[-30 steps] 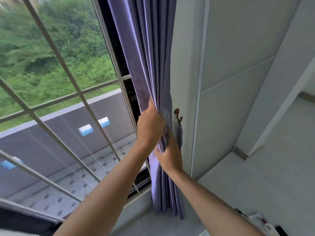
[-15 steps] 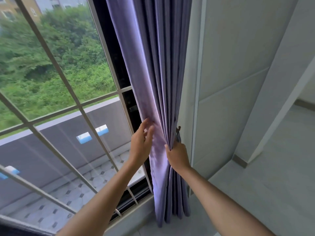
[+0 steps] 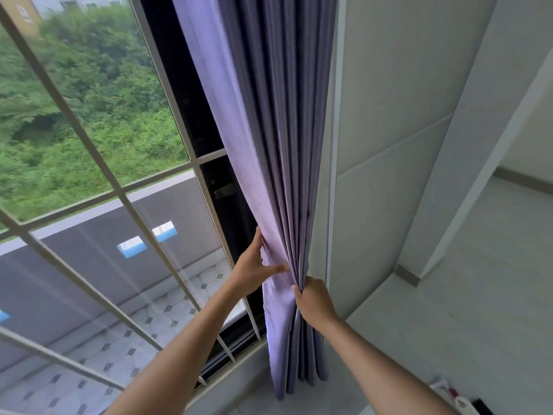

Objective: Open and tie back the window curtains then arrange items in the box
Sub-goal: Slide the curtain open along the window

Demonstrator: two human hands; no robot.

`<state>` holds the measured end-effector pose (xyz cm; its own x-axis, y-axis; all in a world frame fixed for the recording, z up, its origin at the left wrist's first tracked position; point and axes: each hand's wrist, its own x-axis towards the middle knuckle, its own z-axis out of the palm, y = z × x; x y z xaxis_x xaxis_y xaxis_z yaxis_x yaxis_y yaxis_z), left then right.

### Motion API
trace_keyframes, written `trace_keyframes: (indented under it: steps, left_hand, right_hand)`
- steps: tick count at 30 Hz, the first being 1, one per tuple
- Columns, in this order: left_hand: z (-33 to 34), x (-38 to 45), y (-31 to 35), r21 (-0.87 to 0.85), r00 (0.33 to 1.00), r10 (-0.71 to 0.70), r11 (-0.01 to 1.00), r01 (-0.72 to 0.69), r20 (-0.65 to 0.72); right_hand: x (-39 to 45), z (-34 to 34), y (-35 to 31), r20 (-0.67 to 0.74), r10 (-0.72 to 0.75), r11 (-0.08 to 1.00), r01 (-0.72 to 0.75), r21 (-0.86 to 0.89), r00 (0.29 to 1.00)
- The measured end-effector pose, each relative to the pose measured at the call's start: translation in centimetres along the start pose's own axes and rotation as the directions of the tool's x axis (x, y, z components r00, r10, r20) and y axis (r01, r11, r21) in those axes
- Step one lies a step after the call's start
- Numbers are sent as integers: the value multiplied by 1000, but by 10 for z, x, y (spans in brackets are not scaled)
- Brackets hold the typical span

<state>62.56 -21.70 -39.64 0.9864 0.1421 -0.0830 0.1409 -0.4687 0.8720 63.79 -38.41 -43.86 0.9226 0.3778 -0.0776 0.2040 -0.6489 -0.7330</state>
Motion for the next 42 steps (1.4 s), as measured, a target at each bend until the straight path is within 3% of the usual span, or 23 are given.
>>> trace_keyframes:
  steps: [12, 17, 20, 26, 35, 42]
  left_hand:
    - [-9, 7, 21, 25, 969, 28, 999, -35, 245]
    - [-7, 2, 32, -23, 990, -9, 1000, 13, 140]
    - [-2, 2, 33, 34, 998, -12, 999, 10, 68]
    - [3, 4, 35, 57, 996, -72, 996, 69, 59]
    - [1, 5, 44, 118, 975, -157, 983, 139, 159]
    - [16, 6, 40, 71, 994, -105, 992, 103, 38]
  right_hand:
    - [9, -4, -8, 191, 55, 977, -13, -211, 980]
    - [17, 1, -10, 227, 68, 984, -27, -178, 971]
    - [20, 3, -12, 234, 78, 976, -26, -218, 969]
    - [22, 1, -14, 230, 113, 947, -35, -318, 967]
    - [13, 7, -15, 104, 98, 926, -53, -373, 990]
    - [9, 4, -11, 48, 121, 939, -99, -329, 991]
